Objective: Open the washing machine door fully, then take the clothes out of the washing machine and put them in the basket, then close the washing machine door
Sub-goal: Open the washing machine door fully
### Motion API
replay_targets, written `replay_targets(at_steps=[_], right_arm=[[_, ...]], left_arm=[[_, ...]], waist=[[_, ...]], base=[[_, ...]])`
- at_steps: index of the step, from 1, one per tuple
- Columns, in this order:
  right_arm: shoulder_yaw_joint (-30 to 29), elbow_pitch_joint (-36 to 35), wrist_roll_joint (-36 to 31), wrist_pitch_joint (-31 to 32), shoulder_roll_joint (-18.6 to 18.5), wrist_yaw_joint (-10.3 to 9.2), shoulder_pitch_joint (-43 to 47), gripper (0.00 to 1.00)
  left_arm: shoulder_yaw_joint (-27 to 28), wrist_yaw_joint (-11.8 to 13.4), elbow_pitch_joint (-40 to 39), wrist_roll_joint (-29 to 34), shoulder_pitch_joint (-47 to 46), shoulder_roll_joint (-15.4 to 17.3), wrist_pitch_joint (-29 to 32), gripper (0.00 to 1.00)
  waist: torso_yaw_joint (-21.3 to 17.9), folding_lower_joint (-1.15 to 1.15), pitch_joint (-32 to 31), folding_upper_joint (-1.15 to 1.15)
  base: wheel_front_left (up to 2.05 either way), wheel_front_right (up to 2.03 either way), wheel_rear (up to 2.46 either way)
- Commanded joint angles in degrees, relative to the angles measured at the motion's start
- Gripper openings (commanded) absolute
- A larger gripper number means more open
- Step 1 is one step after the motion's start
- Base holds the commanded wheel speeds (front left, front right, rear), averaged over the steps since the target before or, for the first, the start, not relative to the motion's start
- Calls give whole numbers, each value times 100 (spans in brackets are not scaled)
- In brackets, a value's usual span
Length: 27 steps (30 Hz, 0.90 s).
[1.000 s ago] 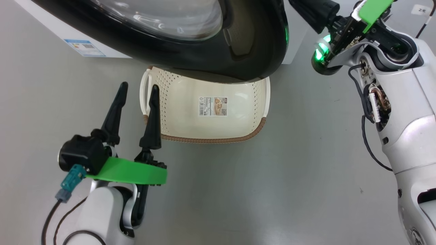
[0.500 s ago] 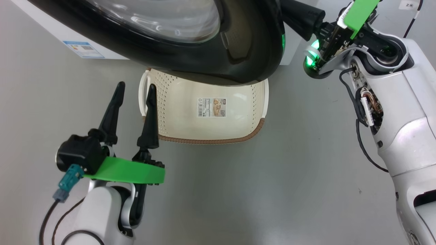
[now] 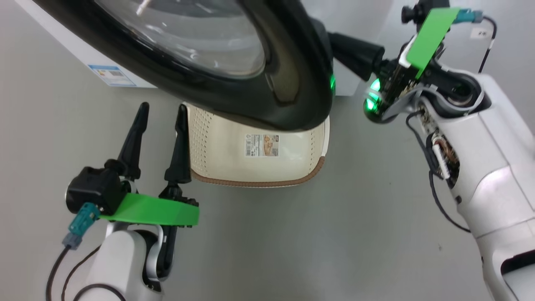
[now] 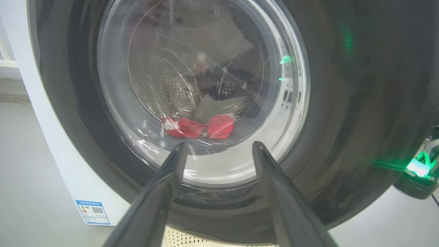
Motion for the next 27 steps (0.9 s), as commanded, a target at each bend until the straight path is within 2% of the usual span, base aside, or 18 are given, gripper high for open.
replay_targets(at_steps=[1,27], right_arm=[[123,-202,82,71,177,22,189,0],[840,-505,260,215,177,22,1424,0]], left_arm=[[215,59,-104,-32,117,148,-45,100],[297,174,-42,13,824,148,-45,100]], waist=[[31,0,-121,0],[492,0,-1229,0]], base=[[0,0,0],[0,0,0]])
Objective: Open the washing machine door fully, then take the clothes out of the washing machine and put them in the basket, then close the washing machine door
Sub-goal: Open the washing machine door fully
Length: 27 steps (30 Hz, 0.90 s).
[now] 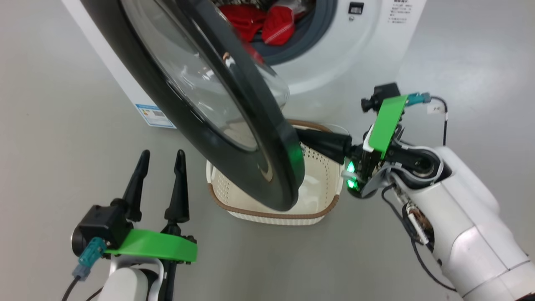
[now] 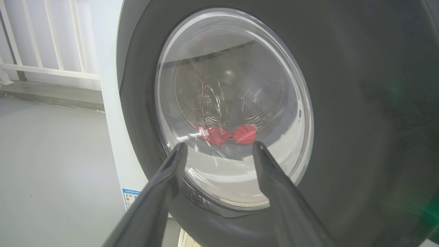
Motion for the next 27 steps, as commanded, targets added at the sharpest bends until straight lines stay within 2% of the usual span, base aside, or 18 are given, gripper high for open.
replay_targets(at_steps=[1,14,27], right_arm=[[113,-184,107,55,148,22,114,0],[589,-412,357,-59,148,22,451,0],[859,-370,449,-110,148,22,554,0]], left_arm=[[203,35,-112,15,34,143,-45,100],[199,54,-90,39,250,143,-45,100],[180,94,-69,5,375,144,-45,100]], waist=[[103,0,-143,0],[358,0,-484,0],[819,0,-641,0]], base=[[0,0,0],[0,0,0],[0,0,0]])
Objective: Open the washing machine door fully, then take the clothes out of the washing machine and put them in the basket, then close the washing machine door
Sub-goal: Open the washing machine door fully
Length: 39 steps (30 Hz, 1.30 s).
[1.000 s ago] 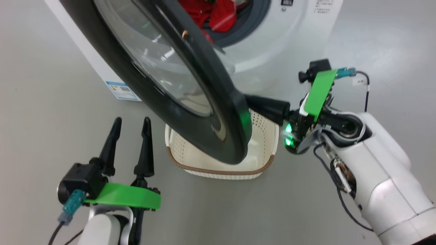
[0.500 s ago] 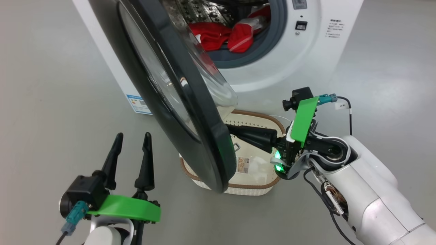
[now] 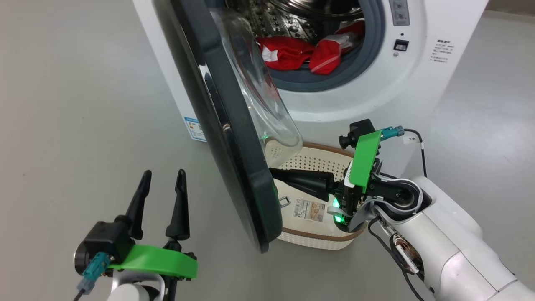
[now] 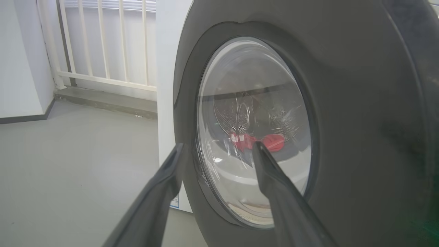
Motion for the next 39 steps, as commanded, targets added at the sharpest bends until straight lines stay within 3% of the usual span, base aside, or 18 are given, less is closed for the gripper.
replay_targets(at_steps=[1,20,39], right_arm=[[95,-145,91,-41,161,23,62,0],[433,-131,316,-153,161,23,20,0],[671,-242,365,-295,150,23,35,0]], left_arm=[[183,48,-130,-4,17,133,-45,100],[166,120,-122,-79,132,161,-45,100],[236,235,-144,-234,209,175,-45,100]], waist=[[115,0,-52,0],[700,0,-110,0],[641,0,-219,0]], base=[[0,0,0],[0,0,0],[0,0,0]])
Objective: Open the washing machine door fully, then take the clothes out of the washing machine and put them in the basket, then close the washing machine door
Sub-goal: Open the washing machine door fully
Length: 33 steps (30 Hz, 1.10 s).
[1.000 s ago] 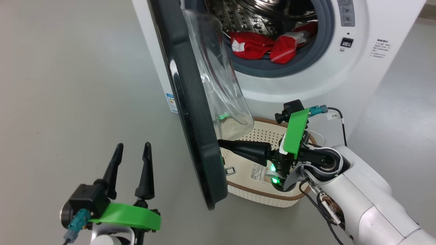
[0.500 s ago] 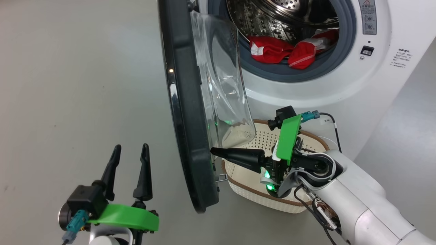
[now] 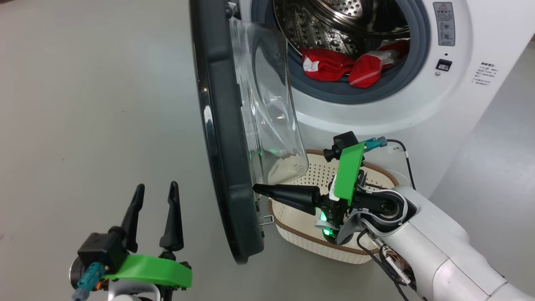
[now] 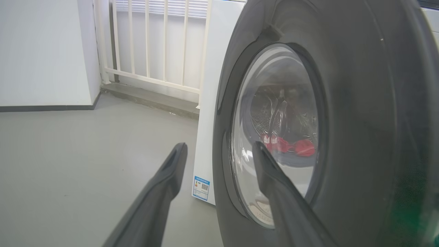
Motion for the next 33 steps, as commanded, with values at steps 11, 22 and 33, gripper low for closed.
replay_targets(at_steps=[11,22,33], right_arm=[[-190,-384,-379,-449,-113,23,241,100],[-120,-1115,-1928,-1692,-698,23,604,100],[115,-1233,-3816,-3786,-1105,23,1003,100]], left_arm=[[125,77,-30,-30,-39,144,-22,100],[96,87,-177,3,70,172,-31,100],[84,111,-228,20,170,164,-40,100]], waist=[[-171,0,-87,0],[-235,0,-175,0],[-333,0,-254,0]], base=[[0,0,0],[0,0,0],[0,0,0]])
